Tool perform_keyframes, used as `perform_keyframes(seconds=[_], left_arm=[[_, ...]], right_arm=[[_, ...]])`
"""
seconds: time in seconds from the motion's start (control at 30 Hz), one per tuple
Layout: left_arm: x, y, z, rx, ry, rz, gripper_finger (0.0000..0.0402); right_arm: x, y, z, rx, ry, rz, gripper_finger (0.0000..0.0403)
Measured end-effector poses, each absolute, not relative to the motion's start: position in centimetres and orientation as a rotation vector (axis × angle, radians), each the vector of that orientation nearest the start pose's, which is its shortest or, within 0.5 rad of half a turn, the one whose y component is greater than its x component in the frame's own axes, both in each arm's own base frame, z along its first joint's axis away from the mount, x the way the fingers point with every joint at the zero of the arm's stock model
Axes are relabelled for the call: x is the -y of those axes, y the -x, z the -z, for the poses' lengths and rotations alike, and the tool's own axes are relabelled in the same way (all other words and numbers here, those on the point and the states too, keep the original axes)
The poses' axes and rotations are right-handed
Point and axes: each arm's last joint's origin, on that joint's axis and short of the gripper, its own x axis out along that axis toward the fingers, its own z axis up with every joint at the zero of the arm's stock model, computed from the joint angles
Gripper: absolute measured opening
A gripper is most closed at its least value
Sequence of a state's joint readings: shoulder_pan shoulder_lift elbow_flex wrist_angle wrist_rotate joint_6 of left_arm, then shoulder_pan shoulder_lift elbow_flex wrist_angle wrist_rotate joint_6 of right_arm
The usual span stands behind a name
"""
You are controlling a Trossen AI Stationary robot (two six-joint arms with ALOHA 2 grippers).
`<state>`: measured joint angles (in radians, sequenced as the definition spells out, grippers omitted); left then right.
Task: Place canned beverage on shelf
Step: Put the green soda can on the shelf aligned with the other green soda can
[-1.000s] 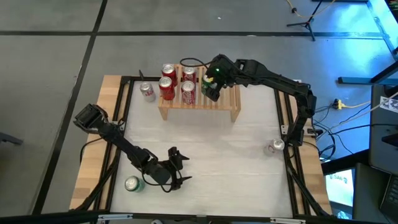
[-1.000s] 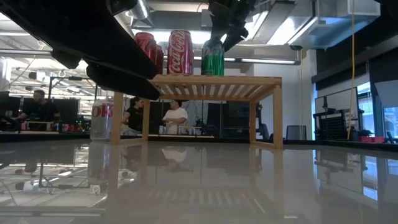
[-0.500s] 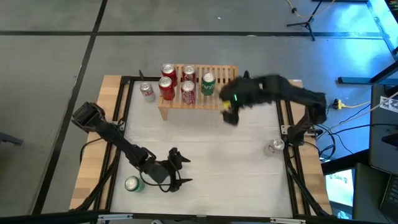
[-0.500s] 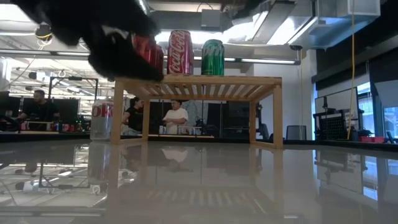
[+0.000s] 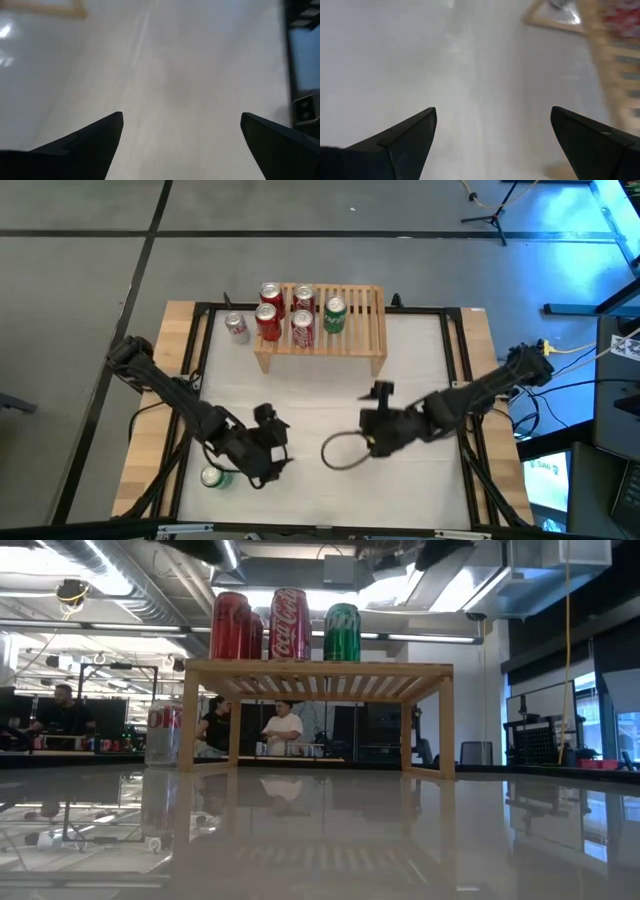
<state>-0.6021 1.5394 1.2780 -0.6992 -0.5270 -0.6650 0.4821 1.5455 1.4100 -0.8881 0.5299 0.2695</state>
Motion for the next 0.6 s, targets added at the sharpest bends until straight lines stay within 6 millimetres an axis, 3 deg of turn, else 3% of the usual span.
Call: perform_keyframes(seconds=[0.13,0.23,0.37,0.6], left_arm=[[16.7,-25.5,-31.3,-0.899,0.222,-0.272,0.0394],[17.1,-24.0,-32.2,-0.996,0.329,-0.319,0.0394],[18.0,-22.1,-32.0,-1.125,0.489,-0.403,0.0394],[20.5,-18.5,-31.8,-1.238,0.659,-0.523,0.0394]], right_arm=[[-15.8,-27.8,-27.8,-0.779,0.214,0.082,0.0386],[-17.5,-27.4,-25.7,-0.685,0.184,0.004,0.0386],[-18.8,-26.5,-23.2,-0.601,0.127,-0.099,0.0386],[-18.9,-25.5,-20.7,-0.545,0.045,-0.145,0.0386]])
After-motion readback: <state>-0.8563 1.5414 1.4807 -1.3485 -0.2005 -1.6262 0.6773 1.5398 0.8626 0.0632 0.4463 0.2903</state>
